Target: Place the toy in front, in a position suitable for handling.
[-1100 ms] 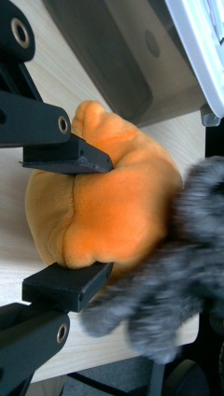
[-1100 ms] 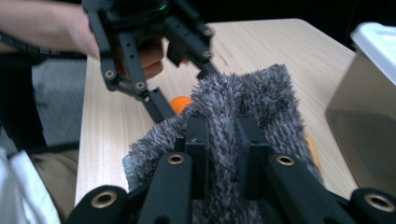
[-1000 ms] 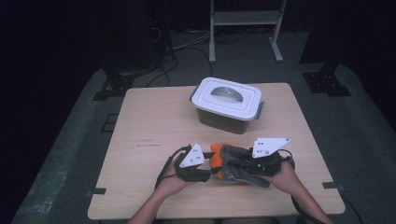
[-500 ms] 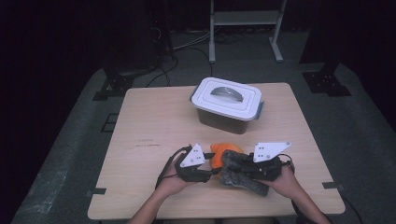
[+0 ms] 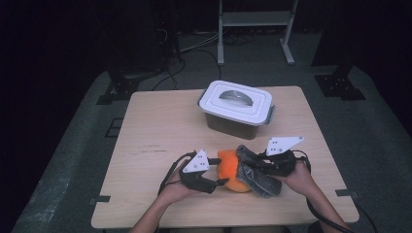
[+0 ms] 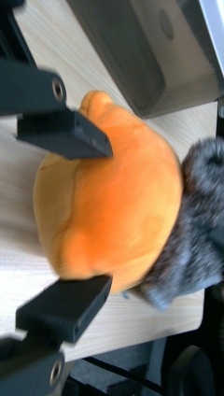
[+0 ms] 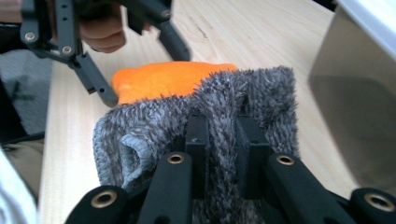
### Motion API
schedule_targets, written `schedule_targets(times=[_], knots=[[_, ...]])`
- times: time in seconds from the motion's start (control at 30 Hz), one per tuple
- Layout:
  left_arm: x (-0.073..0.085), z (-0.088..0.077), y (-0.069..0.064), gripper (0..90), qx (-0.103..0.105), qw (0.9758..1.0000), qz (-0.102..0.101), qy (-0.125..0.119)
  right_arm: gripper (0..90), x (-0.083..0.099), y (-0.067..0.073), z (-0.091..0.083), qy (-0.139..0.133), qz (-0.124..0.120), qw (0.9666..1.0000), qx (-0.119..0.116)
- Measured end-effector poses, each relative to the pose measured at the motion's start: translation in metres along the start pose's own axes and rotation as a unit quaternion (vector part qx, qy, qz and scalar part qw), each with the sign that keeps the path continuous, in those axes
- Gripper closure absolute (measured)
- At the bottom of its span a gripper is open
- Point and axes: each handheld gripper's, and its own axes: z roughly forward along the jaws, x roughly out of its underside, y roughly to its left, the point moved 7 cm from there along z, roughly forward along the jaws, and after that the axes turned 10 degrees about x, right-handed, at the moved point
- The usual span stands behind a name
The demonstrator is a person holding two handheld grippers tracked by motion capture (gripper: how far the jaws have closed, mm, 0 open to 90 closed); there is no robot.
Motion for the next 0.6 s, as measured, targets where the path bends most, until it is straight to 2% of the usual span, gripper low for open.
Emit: schedule_targets(times=[0.1, 0.23, 0.3, 0.4, 0.53, 0.6], knots=[[0.000, 0.002, 0.000, 19.6, 0.007, 0.9998, -0.016, 0.001, 77.0, 0.005, 0.003, -0.003, -0.004, 0.004, 1.0000, -0.003], [0.000, 0.007, -0.004, 21.8, 0.024, 0.9992, -0.030, 0.005, 77.1, 0.008, 0.009, -0.007, 0.002, -0.003, 1.0000, -0.005], [-0.001, 0.007, -0.005, 29.7, 0.021, 0.9995, -0.022, 0.009, 77.1, 0.008, 0.013, -0.007, 0.007, -0.012, 0.9999, -0.007], [0.000, 0.007, -0.009, 39.5, 0.013, 0.9998, 0.006, 0.017, 77.2, 0.003, 0.020, -0.008, 0.004, -0.015, 0.9997, -0.017], [-0.004, 0.006, -0.011, 42.8, 0.008, 0.9994, 0.030, 0.014, 77.2, -0.013, 0.025, -0.010, -0.018, -0.022, 0.9992, -0.027], [-0.004, 0.007, -0.014, 42.8, 0.005, 0.9987, 0.047, 0.021, 77.2, -0.020, 0.029, -0.009, -0.017, -0.039, 0.9987, -0.028]])
